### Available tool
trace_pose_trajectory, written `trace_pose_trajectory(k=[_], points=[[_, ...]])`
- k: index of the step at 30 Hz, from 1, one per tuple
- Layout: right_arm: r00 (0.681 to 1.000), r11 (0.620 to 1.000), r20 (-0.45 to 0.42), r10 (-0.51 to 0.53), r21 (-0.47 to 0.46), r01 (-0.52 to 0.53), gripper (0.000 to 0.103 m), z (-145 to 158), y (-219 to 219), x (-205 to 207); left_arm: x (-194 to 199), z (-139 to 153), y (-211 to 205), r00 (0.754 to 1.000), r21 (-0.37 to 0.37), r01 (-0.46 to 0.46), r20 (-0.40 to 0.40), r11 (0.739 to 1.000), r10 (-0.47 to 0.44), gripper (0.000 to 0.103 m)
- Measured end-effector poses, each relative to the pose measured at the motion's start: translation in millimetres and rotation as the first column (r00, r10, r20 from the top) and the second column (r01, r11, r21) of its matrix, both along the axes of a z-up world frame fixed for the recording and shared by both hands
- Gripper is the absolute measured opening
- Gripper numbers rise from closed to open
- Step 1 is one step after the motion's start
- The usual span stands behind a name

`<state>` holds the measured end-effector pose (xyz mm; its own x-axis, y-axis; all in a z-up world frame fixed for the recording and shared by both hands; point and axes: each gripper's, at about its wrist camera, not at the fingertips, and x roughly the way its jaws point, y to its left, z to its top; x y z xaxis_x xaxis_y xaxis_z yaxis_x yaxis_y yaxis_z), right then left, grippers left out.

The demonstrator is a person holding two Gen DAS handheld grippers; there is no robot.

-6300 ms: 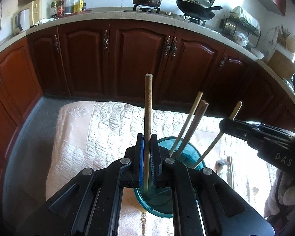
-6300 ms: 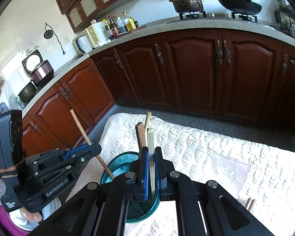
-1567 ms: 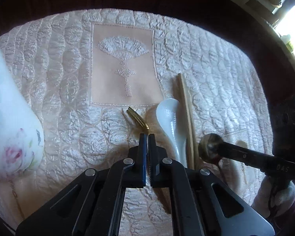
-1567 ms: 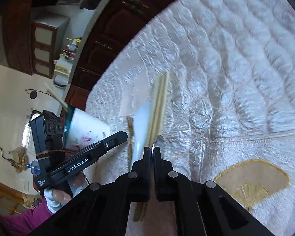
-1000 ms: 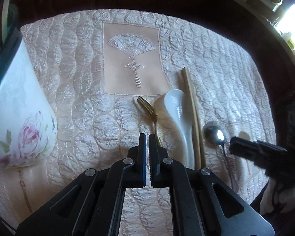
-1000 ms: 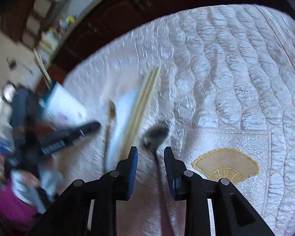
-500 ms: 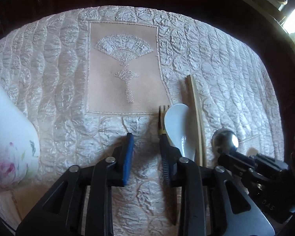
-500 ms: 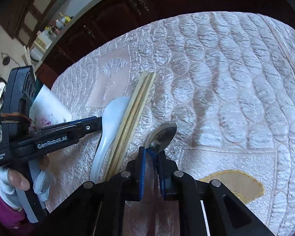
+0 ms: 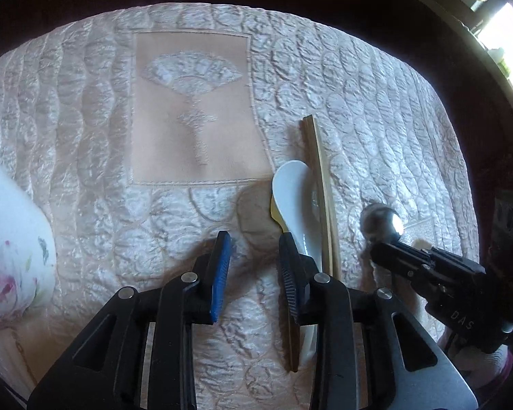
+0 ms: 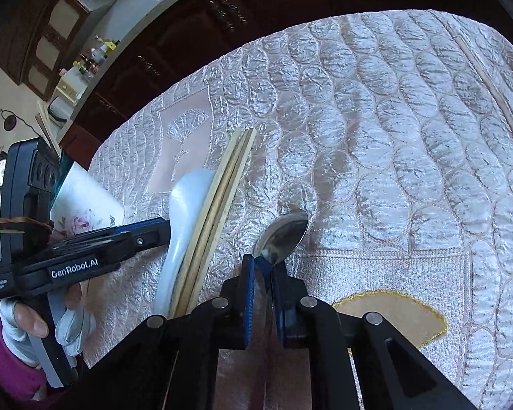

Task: Organize utensils

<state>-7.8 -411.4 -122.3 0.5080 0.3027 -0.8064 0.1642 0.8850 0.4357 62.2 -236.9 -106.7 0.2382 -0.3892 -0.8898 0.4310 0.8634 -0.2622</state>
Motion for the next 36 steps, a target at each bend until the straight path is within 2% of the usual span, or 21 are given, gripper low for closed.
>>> trace_pose_trajectory(k=[9,13,18,20,22,24,25,29,36], points=[[1.000,0.999,-0.006,-0.007,0.031,0.007,0.009,-4.2,-11.8,-7.7,-4.4,6.1,-3.8,0.999,-0.027,0.048,-0.011,0.998,-0.048,0.028],[1.000,0.999,-0.007,-0.011,0.032,0.012,0.010,-4.1,-12.6,-7.5,-4.8,0.2,-18.2,0.997,0.044,0.071,0.000,0.997,-0.071,0.028],[1.000,1.000,-0.004,-0.012,0.026,0.012,0.010,-5.2,-11.4,-0.5,4.0,-2.9,-34.3,0.997,0.067,0.072,0.026,0.995,-0.074,0.028],[1.000,1.000,-0.002,-0.012,0.023,0.012,0.009,-4.0,-10.1,1.5,4.0,-3.5,-42.4,0.994,0.107,0.097,0.044,0.990,-0.102,0.025],[1.000,1.000,0.001,-0.009,0.012,0.009,0.009,-1.7,-7.7,2.2,-0.6,-3.3,-46.5,0.989,0.138,0.121,0.071,0.983,-0.132,0.013],[1.000,1.000,0.005,-0.008,0.007,0.008,0.005,2.3,-5.6,1.0,-2.8,-3.5,-44.0,0.989,0.112,0.119,0.070,0.987,-0.128,0.011],[1.000,1.000,0.011,-0.009,0.005,0.009,0.004,6.0,-4.5,-0.7,-4.2,-2.8,-38.2,0.992,0.090,0.109,0.060,0.990,-0.114,0.003],[0.999,1.000,0.048,-0.010,0.015,0.009,0.002,25.7,0.2,-3.7,-10.1,9.1,-4.7,0.997,-0.005,0.057,0.047,0.998,-0.057,0.003],[0.996,1.000,0.093,0.009,-0.010,-0.008,0.002,49.5,12.9,-6.8,-38.6,43.9,28.7,0.995,-0.103,0.041,0.090,0.994,-0.032,0.003]])
